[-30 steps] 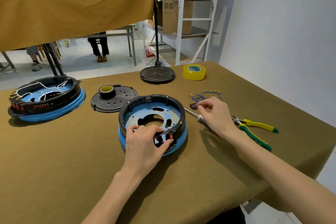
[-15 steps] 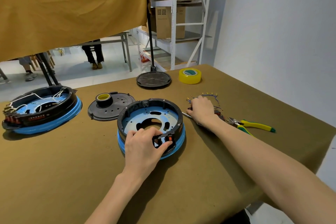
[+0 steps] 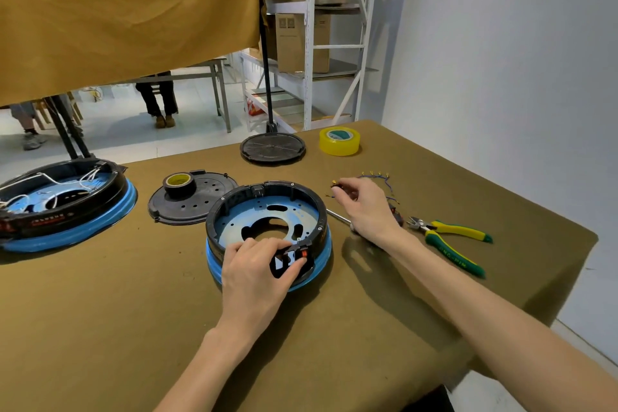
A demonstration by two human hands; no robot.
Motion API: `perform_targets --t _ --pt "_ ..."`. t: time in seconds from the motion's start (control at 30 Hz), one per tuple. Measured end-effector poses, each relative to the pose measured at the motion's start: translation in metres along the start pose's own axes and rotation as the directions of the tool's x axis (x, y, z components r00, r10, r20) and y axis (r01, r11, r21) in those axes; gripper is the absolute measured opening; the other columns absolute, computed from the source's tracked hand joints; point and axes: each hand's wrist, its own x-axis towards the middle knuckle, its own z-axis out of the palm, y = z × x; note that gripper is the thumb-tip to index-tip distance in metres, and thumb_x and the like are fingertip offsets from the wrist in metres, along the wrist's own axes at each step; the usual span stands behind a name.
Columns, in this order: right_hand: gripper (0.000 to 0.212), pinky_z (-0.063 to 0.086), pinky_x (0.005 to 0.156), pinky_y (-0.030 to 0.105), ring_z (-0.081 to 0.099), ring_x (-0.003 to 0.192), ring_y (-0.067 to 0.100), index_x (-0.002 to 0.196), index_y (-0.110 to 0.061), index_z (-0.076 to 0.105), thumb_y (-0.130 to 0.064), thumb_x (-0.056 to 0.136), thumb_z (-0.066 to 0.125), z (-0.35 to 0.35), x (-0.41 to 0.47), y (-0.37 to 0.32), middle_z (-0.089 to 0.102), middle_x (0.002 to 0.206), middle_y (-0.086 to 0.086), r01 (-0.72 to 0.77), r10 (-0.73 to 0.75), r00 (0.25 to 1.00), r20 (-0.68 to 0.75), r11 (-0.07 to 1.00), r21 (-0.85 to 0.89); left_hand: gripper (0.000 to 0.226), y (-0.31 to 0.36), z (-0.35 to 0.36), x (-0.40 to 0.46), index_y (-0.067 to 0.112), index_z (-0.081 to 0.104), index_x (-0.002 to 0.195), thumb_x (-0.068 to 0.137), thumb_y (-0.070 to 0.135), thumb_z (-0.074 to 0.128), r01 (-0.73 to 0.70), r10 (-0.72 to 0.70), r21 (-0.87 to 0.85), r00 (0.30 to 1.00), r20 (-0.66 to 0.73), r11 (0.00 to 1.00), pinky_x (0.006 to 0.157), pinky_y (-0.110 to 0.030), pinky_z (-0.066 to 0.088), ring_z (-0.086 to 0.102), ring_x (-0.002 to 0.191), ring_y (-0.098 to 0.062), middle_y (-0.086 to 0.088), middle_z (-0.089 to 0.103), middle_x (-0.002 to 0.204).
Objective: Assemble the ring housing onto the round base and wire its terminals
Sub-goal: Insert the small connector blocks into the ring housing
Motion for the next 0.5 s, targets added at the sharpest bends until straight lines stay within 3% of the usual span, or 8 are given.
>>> perform_targets --t 0.1,0.17,0.3,0.4,0.5 --pt "0.023 0.049 0.071 0.021 0.062 0.071 0.001 0.104 -0.015 0.076 -0.035 0.101 0.064 -0.012 -0.032 -0.024 0.072 0.078 -0.014 -0.121 0.08 0.989 0.122 0.915 0.385 0.036 -0.003 -0.004 -0.002 0.022 0.075 0.115 0.085 0.042 0.076 -0.023 0.023 -0.01 0.999 0.038 1.0 0.087 -0.029 0.039 0.064 0.091 -0.008 0.008 0.077 0.101" --pt "0.023 0.051 0.07 0.023 0.06 0.069 0.004 0.105 -0.013 0.076 -0.034 0.099 0.066 -0.017 -0.049 -0.034 0.074 0.082 -0.005 -0.237 0.109 0.961 0.254 0.799 0.553 0.038 -0.006 -0.006 -0.004 0.023 0.074 0.12 0.087 0.04 0.076 -0.039 0.041 -0.03 0.998 0.057 0.999 0.093 -0.028 0.039 0.065 0.098 -0.008 0.008 0.076 0.108" --pt "0.017 0.051 0.074 0.029 0.061 0.073 0.01 0.113 -0.012 0.074 -0.016 0.096 0.07 -0.014 -0.075 -0.044 0.078 0.102 0.012 -0.289 0.07 0.937 0.343 0.707 0.645 0.036 -0.007 -0.013 -0.006 0.024 0.069 0.126 0.093 0.039 0.07 -0.043 0.05 -0.191 0.998 0.034 0.981 0.104 -0.018 0.036 0.059 0.116 -0.002 0.011 0.071 0.121" --pt "0.024 0.054 0.075 0.025 0.069 0.08 0.013 0.115 -0.013 0.074 -0.009 0.091 0.075 -0.007 -0.086 -0.049 0.079 0.102 0.009 -0.232 0.019 0.947 0.321 0.731 0.642 0.035 -0.008 -0.016 -0.007 0.023 0.068 0.125 0.096 0.039 0.061 -0.002 0.004 -0.326 1.0 0.005 0.945 0.106 -0.026 0.045 0.059 0.121 -0.003 0.015 0.068 0.122" --pt "0.027 0.058 0.079 0.024 0.075 0.091 0.014 0.113 -0.014 0.075 -0.006 0.087 0.078 0.001 -0.093 -0.052 0.078 0.103 0.004 -0.094 -0.067 0.968 0.242 0.798 0.595 0.03 -0.005 -0.017 -0.009 0.027 0.068 0.124 0.097 0.036 0.059 -0.018 0.022 -0.339 1.0 0.008 0.941 0.105 -0.028 0.045 0.06 0.119 -0.002 0.021 0.067 0.119"
